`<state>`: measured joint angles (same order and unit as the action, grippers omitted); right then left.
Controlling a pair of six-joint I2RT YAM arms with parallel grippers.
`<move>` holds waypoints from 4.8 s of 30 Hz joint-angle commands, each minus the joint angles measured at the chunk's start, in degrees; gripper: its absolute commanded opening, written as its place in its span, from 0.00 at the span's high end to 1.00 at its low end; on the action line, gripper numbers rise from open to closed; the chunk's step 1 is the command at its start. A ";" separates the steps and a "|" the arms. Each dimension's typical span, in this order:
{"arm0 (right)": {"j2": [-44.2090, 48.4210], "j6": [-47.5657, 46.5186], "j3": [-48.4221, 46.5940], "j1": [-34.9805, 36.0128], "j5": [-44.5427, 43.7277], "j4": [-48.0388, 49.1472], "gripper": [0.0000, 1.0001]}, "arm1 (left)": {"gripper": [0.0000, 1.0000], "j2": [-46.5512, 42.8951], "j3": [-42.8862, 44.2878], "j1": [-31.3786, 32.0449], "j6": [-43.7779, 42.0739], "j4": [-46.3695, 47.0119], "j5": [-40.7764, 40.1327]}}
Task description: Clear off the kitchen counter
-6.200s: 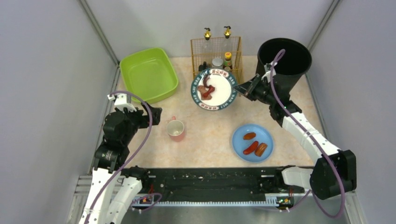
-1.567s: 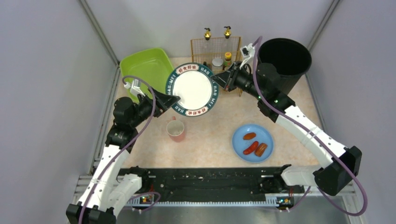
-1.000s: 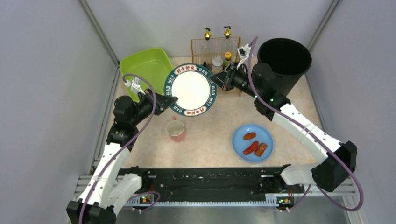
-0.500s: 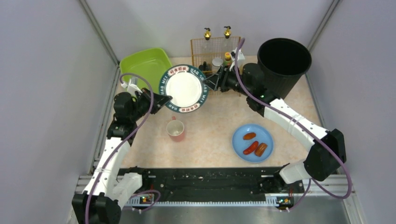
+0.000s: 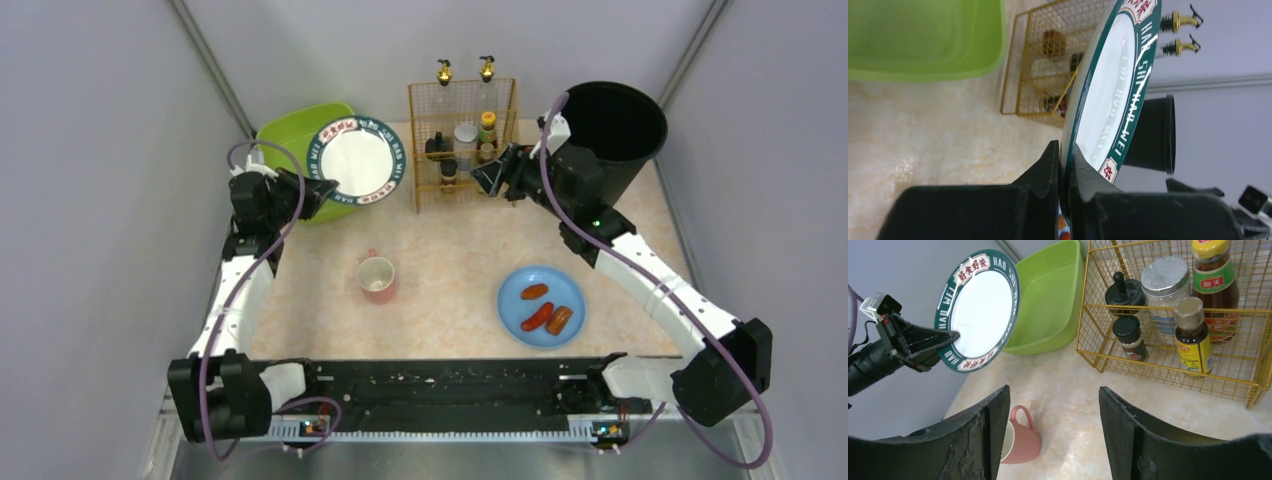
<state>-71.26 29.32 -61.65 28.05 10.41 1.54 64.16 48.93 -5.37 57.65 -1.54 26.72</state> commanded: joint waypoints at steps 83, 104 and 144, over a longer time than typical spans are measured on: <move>9.75 -5.48 19.98 4.29 -1.33 -0.03 0.36 | 0.01 51.26 35.39 -6.51 14.48 0.83 -19.21; 15.56 -0.31 15.15 4.23 -35.28 -30.05 0.34 | 0.01 28.73 31.25 -6.15 -9.47 -17.79 -6.83; 13.15 32.53 36.56 -16.63 -34.31 -36.41 1.00 | 0.01 -10.98 -2.77 18.11 -17.12 -15.06 1.50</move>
<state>-59.22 62.13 -26.50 11.70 -29.32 -38.63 54.08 46.96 12.49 41.58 -18.24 26.41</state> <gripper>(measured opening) 0.003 0.990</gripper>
